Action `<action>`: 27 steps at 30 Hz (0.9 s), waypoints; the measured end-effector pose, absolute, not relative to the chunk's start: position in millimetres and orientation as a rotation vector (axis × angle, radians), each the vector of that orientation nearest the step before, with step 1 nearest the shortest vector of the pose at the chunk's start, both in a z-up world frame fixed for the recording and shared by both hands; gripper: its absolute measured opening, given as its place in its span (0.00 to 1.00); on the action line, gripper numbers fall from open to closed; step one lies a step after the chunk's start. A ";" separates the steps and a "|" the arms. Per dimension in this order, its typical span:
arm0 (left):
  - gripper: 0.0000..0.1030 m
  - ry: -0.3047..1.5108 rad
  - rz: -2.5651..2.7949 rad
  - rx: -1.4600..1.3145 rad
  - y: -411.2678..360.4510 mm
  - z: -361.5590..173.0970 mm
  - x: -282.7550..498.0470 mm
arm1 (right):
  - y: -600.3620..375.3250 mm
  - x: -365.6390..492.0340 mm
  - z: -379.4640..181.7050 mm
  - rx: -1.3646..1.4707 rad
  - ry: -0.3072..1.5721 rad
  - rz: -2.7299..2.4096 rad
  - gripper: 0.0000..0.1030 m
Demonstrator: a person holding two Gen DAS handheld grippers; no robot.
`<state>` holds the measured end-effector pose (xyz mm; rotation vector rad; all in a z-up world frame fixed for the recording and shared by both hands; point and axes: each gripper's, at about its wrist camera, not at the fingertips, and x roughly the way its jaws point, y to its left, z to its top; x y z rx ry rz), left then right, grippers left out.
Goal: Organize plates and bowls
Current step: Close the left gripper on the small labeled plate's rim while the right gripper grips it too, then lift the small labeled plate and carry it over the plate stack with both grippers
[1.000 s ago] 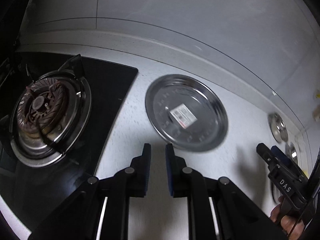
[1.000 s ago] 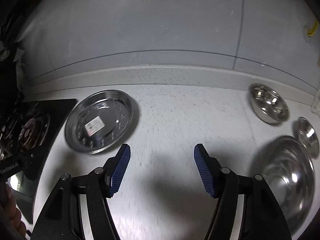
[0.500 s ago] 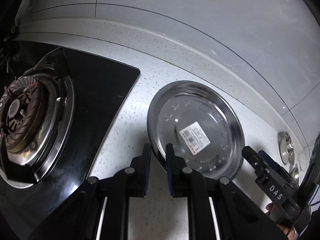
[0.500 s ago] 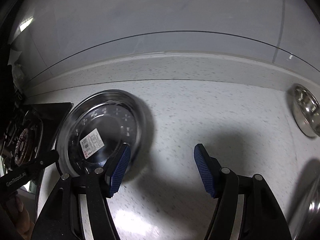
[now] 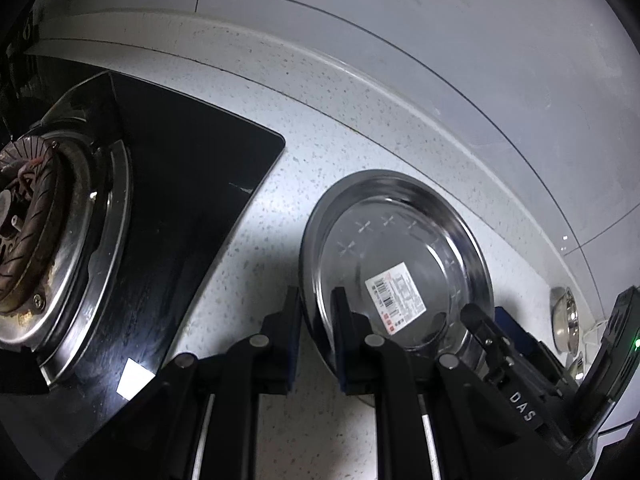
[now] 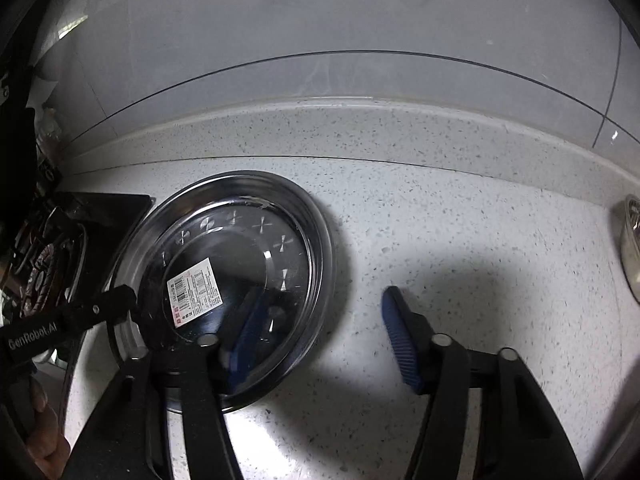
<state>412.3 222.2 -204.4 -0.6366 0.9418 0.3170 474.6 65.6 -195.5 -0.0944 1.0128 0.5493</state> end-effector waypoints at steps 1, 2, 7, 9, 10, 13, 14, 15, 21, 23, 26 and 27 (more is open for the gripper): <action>0.14 0.938 0.315 -0.644 224.0 -205.2 412.2 | 67.5 473.5 -195.0 -0.106 1.008 0.557 0.39; 0.13 0.935 0.310 -0.650 224.9 -205.6 412.7 | 68.7 472.5 -194.5 -0.119 1.004 0.559 0.30; 0.10 0.937 0.298 -0.643 224.1 -206.8 415.7 | 72.5 466.4 -190.8 -0.165 1.006 0.551 0.17; 0.09 0.940 0.296 -0.640 222.7 -206.2 414.8 | 73.6 465.5 -190.0 -0.164 1.016 0.550 0.17; 0.10 0.940 0.295 -0.630 220.9 -204.7 413.3 | 72.9 464.4 -188.6 -0.162 1.024 0.551 0.16; 0.10 0.925 0.300 -0.581 210.2 -192.4 405.8 | 69.7 458.5 -179.7 -0.163 1.018 0.551 0.16; 0.10 0.919 0.297 -0.572 206.5 -187.5 403.4 | 68.5 457.1 -173.5 -0.165 1.009 0.551 0.16; 0.10 0.911 0.291 -0.564 202.6 -181.4 400.7 | 65.3 454.8 -168.7 -0.163 1.003 0.549 0.16; 0.11 0.856 0.246 -0.501 175.4 -133.9 375.6 | 42.5 429.9 -121.6 -0.134 0.947 0.523 0.15; 0.11 0.835 0.227 -0.483 164.8 -118.6 361.4 | 29.9 413.6 -102.2 -0.107 0.924 0.522 0.15; 0.11 0.825 0.182 -0.456 147.7 -101.2 334.9 | 5.5 384.3 -77.6 -0.068 0.898 0.521 0.15; 0.11 0.824 0.165 -0.445 142.6 -96.2 323.4 | -0.4 375.2 -71.9 -0.059 0.892 0.518 0.15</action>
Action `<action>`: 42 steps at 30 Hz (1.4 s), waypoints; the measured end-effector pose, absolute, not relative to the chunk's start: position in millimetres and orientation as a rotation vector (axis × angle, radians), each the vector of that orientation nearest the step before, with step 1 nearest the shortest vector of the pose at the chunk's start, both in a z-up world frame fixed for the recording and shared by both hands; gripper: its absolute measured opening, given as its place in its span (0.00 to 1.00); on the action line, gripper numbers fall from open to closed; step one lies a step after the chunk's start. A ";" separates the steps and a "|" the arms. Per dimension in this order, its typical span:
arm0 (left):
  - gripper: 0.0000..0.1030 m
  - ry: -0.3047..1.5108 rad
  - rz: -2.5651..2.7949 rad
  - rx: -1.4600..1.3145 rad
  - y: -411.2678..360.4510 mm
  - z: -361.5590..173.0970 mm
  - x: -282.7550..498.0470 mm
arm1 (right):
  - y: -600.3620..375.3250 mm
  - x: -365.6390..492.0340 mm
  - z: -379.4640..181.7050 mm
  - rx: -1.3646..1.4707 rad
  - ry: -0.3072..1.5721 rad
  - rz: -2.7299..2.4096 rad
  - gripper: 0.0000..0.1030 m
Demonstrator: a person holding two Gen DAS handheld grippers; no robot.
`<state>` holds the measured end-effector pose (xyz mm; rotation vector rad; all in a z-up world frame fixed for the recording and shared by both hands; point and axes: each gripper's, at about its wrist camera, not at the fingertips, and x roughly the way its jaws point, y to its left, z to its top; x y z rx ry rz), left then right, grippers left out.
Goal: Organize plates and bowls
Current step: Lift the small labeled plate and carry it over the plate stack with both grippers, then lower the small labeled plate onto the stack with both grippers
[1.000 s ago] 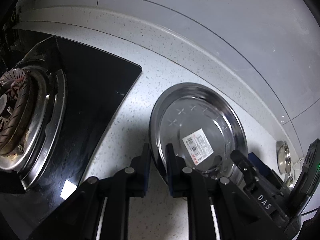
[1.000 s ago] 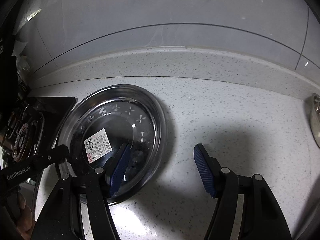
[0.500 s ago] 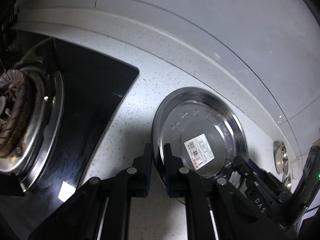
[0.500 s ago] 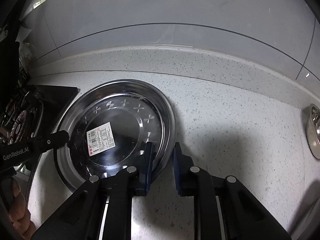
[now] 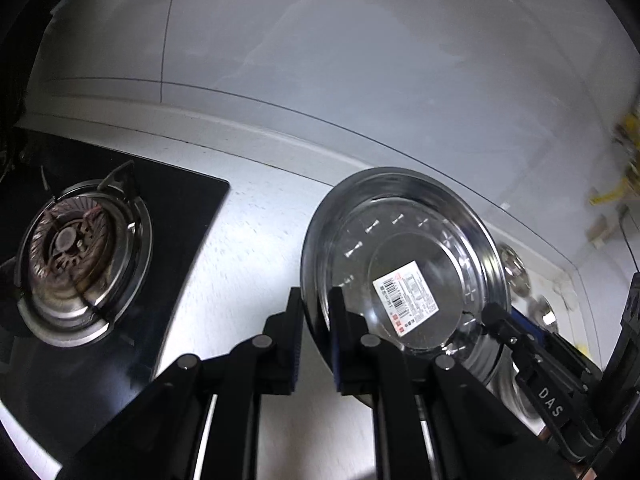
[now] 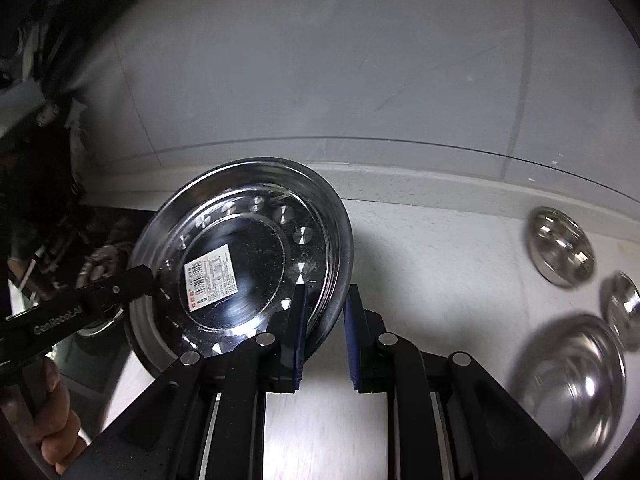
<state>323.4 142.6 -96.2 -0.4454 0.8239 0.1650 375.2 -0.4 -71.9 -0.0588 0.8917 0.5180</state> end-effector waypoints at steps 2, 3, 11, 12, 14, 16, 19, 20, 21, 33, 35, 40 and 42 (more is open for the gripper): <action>0.11 0.825 0.138 -0.407 128.8 -87.3 303.1 | -14.3 349.7 -60.0 -0.056 0.881 0.497 0.15; 0.11 0.825 0.123 -0.392 121.8 -83.8 292.4 | -18.9 339.3 -55.5 -0.054 0.877 0.488 0.15; 0.12 0.807 -0.008 -0.288 79.1 -63.2 206.6 | -74.9 255.5 -33.1 -0.042 0.863 0.386 0.15; 0.12 0.807 -0.021 -0.269 74.6 -63.7 195.3 | -74.6 248.1 -32.8 -0.042 0.862 0.375 0.15; 0.12 0.829 -0.054 -0.261 67.7 -67.7 178.7 | -84.9 221.8 -35.3 -0.038 0.863 0.350 0.15; 0.12 0.840 -0.072 -0.233 61.8 -76.5 165.4 | -82.7 207.7 -37.7 -0.055 0.865 0.326 0.15; 0.12 0.876 -0.092 -0.215 55.5 -96.2 149.8 | -87.3 186.8 -51.5 -0.047 0.905 0.304 0.15; 0.12 0.892 -0.104 -0.215 54.2 -104.5 146.6 | -90.0 181.0 -57.1 -0.050 0.918 0.295 0.15; 0.12 0.904 -0.107 -0.218 52.9 -109.3 144.5 | -92.6 177.5 -64.5 -0.043 0.940 0.288 0.15; 0.13 1.015 -0.120 -0.197 42.4 -161.9 145.2 | -110.0 158.4 -113.8 -0.047 1.060 0.232 0.15; 0.13 1.029 -0.121 -0.200 42.4 -167.4 146.5 | -111.2 157.6 -115.9 -0.048 1.069 0.229 0.15; 0.13 1.017 -0.115 -0.183 38.8 -167.8 147.7 | -113.2 158.4 -123.9 -0.038 1.094 0.227 0.15; 0.14 1.014 -0.112 -0.177 37.9 -167.5 147.0 | -114.0 158.1 -124.8 -0.032 1.096 0.226 0.15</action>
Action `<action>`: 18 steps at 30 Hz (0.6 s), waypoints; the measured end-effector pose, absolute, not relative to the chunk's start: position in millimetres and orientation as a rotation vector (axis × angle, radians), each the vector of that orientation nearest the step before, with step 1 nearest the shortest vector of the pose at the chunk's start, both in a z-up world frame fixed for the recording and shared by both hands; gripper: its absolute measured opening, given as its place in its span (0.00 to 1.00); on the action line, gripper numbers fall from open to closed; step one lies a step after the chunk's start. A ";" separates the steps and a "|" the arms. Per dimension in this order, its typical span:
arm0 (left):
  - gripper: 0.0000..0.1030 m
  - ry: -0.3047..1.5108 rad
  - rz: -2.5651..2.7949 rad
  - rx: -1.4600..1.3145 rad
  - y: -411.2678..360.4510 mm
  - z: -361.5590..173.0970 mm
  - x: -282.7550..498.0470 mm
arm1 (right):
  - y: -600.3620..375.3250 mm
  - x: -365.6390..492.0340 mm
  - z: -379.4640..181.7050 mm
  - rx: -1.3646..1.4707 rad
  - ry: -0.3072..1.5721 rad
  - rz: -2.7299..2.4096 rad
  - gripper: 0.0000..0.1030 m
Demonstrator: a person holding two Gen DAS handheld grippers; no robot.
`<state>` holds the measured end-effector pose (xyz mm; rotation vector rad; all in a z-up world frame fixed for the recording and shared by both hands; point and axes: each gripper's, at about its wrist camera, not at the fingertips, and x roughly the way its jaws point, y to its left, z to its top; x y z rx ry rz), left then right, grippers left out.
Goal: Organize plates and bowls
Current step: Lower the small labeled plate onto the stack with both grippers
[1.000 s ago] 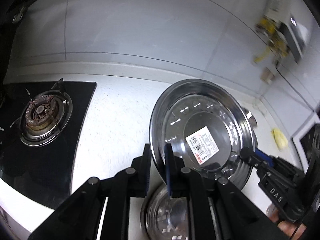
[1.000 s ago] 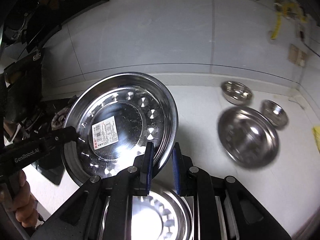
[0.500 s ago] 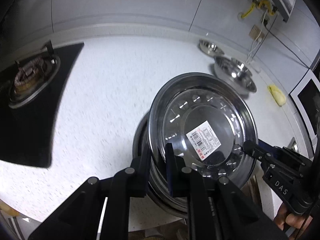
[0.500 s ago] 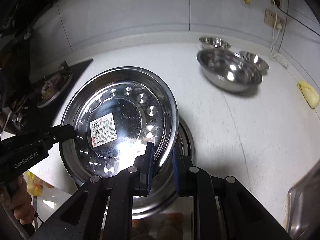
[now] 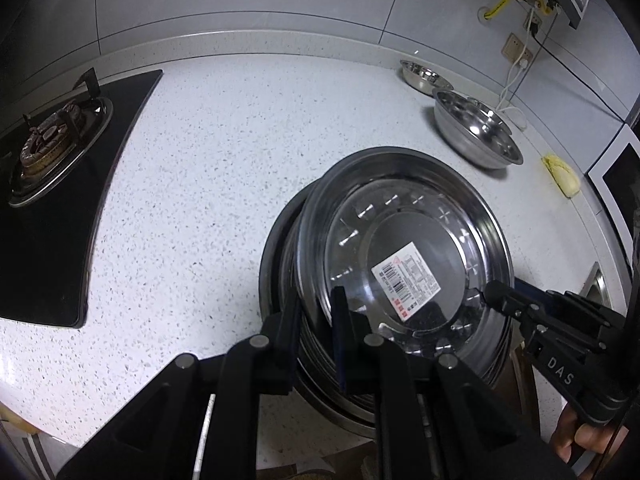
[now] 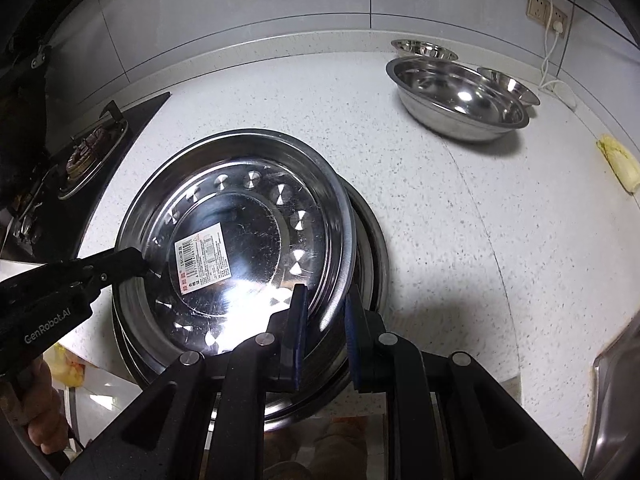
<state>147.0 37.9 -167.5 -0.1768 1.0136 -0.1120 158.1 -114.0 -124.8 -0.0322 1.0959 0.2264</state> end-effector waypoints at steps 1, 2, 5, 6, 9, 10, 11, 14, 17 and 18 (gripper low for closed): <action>0.15 1.012 -0.112 -0.172 37.1 -167.7 146.8 | -114.5 157.8 -124.9 -0.032 1.095 0.226 0.15; 0.16 1.011 -0.113 -0.168 36.2 -168.0 146.6 | -115.0 157.8 -124.6 -0.032 1.093 0.226 0.15; 0.16 1.005 -0.109 -0.151 33.5 -167.4 145.9 | -117.7 158.6 -124.4 -0.030 1.090 0.220 0.16; 0.16 1.002 -0.105 -0.142 32.9 -167.3 145.5 | -118.1 158.5 -124.4 -0.036 1.087 0.215 0.16; 0.15 0.993 -0.088 -0.129 32.2 -167.1 144.8 | -118.1 157.5 -121.8 -0.044 1.074 0.220 0.16; 0.15 0.993 -0.083 -0.129 32.5 -166.8 144.8 | -118.2 157.4 -120.8 -0.044 1.071 0.223 0.16; 0.15 0.992 -0.078 -0.127 32.8 -166.7 144.9 | -118.6 157.5 -120.3 -0.046 1.067 0.222 0.16; 0.15 0.976 -0.064 -0.115 33.1 -164.1 143.0 | -121.2 156.9 -118.0 -0.048 1.055 0.218 0.16; 0.20 0.954 -0.047 -0.104 32.7 -159.7 140.9 | -124.8 156.7 -114.6 -0.052 1.036 0.209 0.16; 0.21 0.946 -0.040 -0.098 32.4 -157.9 140.1 | -126.3 156.8 -113.7 -0.047 1.033 0.206 0.16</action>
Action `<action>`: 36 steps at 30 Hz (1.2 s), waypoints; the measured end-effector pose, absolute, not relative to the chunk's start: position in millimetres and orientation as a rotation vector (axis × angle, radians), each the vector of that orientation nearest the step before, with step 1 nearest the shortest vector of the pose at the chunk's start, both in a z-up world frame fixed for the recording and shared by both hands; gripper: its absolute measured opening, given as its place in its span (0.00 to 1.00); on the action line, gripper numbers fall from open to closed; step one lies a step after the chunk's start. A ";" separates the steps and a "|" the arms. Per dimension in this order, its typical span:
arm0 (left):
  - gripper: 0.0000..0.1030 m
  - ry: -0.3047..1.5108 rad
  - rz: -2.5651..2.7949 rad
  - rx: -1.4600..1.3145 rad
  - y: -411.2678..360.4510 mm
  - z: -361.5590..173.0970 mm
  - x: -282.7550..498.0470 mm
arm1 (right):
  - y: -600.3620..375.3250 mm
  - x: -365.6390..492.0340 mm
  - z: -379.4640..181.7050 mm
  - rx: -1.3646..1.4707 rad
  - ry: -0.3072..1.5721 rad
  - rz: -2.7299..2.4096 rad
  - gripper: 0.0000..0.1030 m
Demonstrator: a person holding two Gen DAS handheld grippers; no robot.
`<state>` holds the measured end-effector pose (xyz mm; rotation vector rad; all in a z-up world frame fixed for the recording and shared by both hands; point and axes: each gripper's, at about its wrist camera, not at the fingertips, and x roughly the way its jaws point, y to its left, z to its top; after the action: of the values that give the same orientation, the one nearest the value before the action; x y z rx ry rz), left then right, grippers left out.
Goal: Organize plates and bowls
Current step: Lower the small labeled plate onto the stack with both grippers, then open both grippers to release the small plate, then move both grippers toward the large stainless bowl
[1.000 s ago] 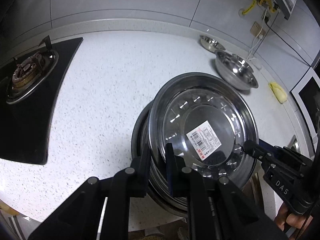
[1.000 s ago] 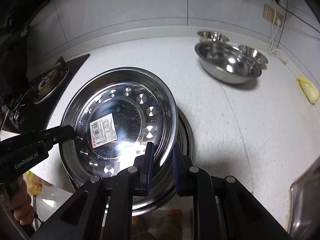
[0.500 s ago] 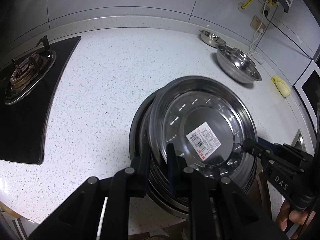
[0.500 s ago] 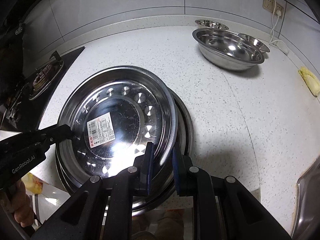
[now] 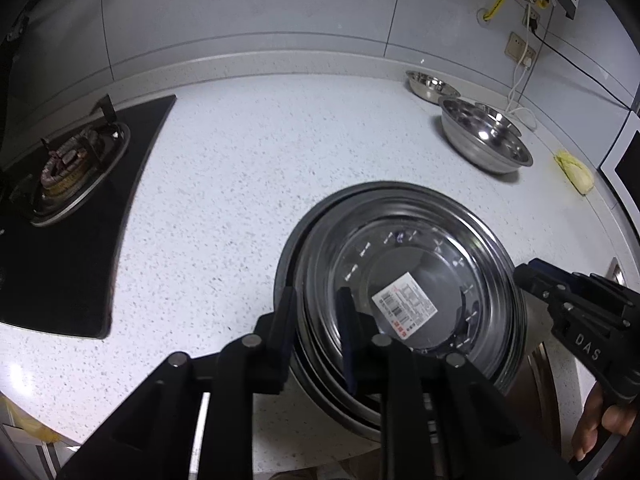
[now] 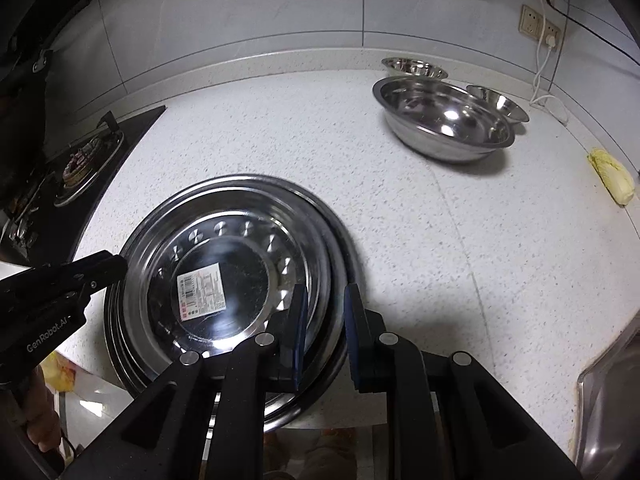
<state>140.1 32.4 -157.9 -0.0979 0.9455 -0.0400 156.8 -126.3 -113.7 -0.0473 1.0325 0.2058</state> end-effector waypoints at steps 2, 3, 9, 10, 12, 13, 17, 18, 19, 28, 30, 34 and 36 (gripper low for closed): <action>0.23 0.922 -0.015 -0.079 31.9 -153.0 138.2 | -129.9 157.4 -112.0 -0.044 1.024 0.199 0.16; 0.23 0.909 -0.003 -0.071 31.8 -150.1 137.6 | -132.5 158.0 -111.5 -0.042 1.019 0.197 0.18; 0.31 0.863 0.027 -0.096 34.4 -133.4 137.6 | -156.4 162.9 -105.3 0.001 0.990 0.172 0.37; 0.32 0.863 0.030 -0.106 34.6 -131.8 139.1 | -160.7 163.7 -103.9 0.005 0.984 0.165 0.37; 0.36 0.868 0.037 -0.126 34.0 -128.9 142.6 | -172.3 166.2 -100.9 0.019 0.969 0.154 0.41; 0.42 0.870 0.038 -0.138 33.6 -127.9 144.3 | -177.8 167.4 -99.6 0.023 0.964 0.147 0.43; 0.45 0.881 0.044 -0.174 24.1 -124.6 153.0 | -206.6 175.2 -94.3 0.043 0.943 0.111 0.48; 0.45 0.886 0.041 -0.184 20.2 -123.8 155.8 | -212.4 177.2 -94.0 0.047 0.941 0.105 0.48; 0.45 0.892 0.038 -0.191 14.5 -122.6 159.0 | -220.4 180.6 -93.7 0.052 0.939 0.097 0.48; 0.45 0.919 -0.012 -0.259 -52.2 -113.5 209.4 | -272.5 221.8 -91.6 0.068 0.917 0.073 0.52; 0.45 0.936 -0.011 -0.301 -66.6 -114.5 230.6 | -282.8 240.2 -90.3 0.056 0.907 0.078 0.53; 0.45 0.952 0.016 -0.358 -88.2 -118.7 277.5 | -296.9 282.4 -88.4 0.045 0.885 0.096 0.55; 0.45 0.963 0.031 -0.391 -92.7 -122.8 296.9 | -302.8 302.2 -89.7 0.050 0.880 0.102 0.58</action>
<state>296.9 -92.7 -122.8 -0.3912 0.9631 0.0310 302.2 -302.8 -89.7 0.0498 0.8803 0.1022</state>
